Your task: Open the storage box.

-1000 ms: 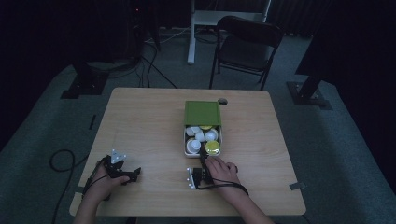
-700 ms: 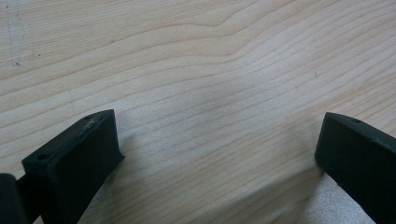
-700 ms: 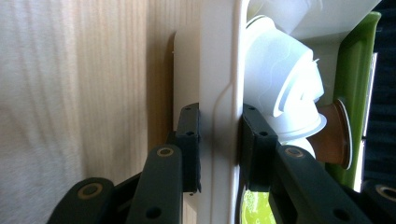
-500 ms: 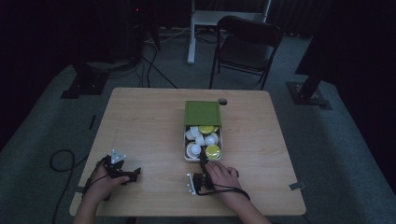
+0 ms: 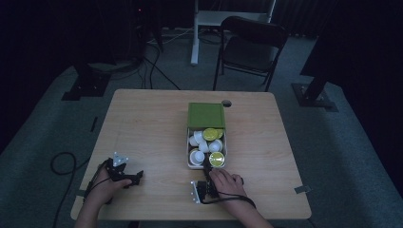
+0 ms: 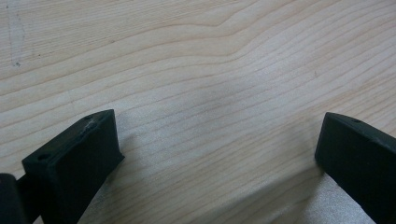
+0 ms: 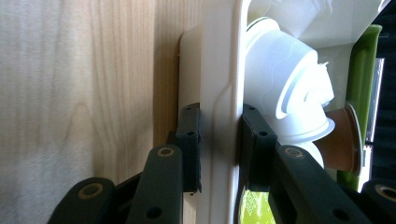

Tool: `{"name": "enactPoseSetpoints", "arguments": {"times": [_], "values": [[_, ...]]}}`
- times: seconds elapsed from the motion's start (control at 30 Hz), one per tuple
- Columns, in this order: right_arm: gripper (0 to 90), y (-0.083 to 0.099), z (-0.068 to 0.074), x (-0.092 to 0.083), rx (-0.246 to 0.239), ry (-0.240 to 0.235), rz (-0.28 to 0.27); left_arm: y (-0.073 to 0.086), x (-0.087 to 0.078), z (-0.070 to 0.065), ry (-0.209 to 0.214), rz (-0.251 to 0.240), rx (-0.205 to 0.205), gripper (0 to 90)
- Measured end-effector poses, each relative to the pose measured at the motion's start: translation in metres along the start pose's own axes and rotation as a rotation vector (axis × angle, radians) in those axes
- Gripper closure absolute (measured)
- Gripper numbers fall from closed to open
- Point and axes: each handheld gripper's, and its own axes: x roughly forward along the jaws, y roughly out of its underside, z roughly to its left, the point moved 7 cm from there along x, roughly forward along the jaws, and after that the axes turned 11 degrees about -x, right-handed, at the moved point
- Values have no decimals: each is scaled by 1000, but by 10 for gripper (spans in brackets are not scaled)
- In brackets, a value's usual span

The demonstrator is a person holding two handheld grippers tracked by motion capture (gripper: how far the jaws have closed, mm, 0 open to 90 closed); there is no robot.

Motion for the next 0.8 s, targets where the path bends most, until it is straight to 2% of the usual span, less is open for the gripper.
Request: {"name": "enactPoseSetpoints", "arguments": {"times": [0.8], "values": [[723, -2, 5, -13, 0, -16, -15, 0, 0, 0, 0, 2, 1, 0]]}}
